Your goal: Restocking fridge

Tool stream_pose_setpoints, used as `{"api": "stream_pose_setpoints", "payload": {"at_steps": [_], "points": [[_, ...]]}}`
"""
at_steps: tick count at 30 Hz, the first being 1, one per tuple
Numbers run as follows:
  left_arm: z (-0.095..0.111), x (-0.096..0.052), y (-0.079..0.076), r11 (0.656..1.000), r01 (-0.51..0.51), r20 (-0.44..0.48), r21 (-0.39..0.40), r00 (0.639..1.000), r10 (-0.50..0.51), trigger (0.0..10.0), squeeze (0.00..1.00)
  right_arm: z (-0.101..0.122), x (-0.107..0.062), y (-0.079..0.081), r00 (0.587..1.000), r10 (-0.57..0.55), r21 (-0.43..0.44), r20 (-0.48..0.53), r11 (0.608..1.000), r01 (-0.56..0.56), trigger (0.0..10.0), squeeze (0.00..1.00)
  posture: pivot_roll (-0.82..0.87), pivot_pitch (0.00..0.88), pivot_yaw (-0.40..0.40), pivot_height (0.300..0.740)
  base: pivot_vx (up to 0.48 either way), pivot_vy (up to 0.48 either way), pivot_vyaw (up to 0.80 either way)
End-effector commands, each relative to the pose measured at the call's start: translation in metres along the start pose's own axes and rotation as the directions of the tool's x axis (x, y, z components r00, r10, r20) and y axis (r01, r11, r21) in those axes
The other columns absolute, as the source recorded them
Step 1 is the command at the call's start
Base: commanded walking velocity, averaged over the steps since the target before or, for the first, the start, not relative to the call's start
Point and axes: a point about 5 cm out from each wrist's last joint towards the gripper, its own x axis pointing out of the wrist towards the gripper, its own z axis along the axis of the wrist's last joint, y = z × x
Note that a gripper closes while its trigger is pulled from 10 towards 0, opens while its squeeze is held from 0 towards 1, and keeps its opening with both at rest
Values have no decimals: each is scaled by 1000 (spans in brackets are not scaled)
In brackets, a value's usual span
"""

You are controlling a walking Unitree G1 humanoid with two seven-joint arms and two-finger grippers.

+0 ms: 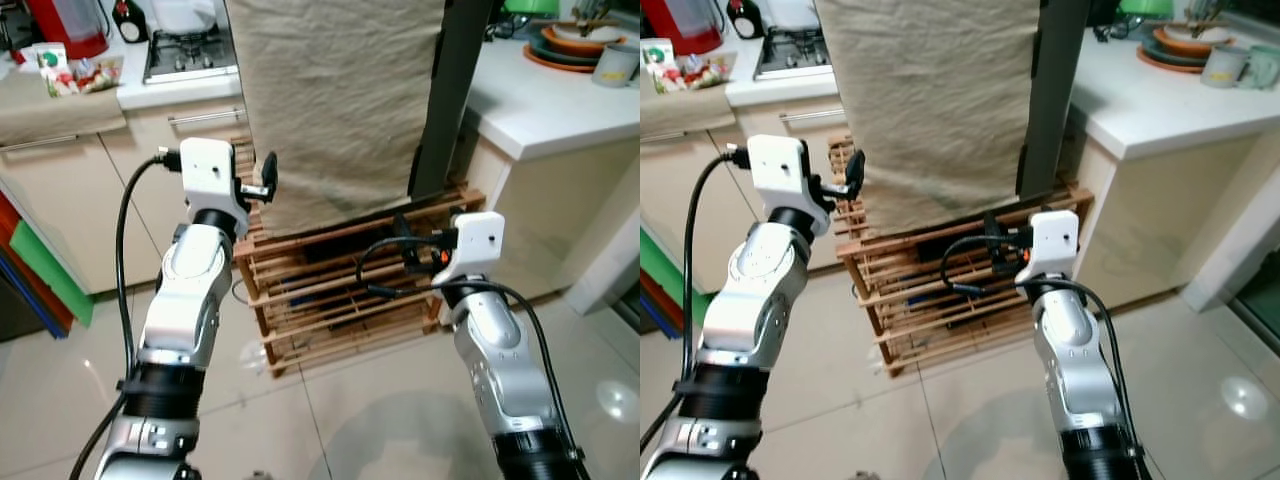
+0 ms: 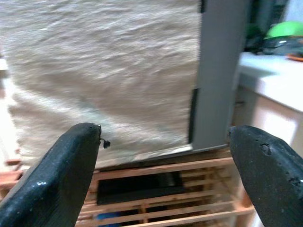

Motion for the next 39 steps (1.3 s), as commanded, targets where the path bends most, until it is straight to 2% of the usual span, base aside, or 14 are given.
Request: {"api": "stream_pose_setpoints", "payload": {"at_steps": [1, 20, 34, 37, 39], "points": [[4, 3, 1, 1000, 7, 17, -1, 1000, -7, 10000, 0, 8, 1, 0, 999, -3, -3, 39, 1000, 4, 10000, 0, -83, 0, 82, 740, 480, 0, 0], [7, 5, -2, 1000, 20, 31, -12, 999, -20, 10000, 0, 6, 2, 2, 999, 5, -3, 39, 1000, -5, 10000, 0, -81, 0, 85, 740, 480, 0, 0], [6, 5, -2, 1000, 21, 24, -17, 999, -21, 10000, 0, 5, 2, 3, 999, 13, -2, 36, 1000, -13, 10000, 0, -79, 0, 83, 740, 0, 0, 0], [-4, 11, 8, 998, -34, -38, -46, 999, 32, 10000, 0, 4, 2, 3, 999, 13, -3, 34, 1000, -13, 10000, 0, -80, 0, 80, 740, 0, 0, 0], [-5, 13, 12, 998, -47, -46, -43, 998, 45, 10000, 0, 4, 2, 3, 999, 14, -4, 33, 1000, -14, 10000, 0, -81, 0, 80, 740, 0, 0, 0]]}}
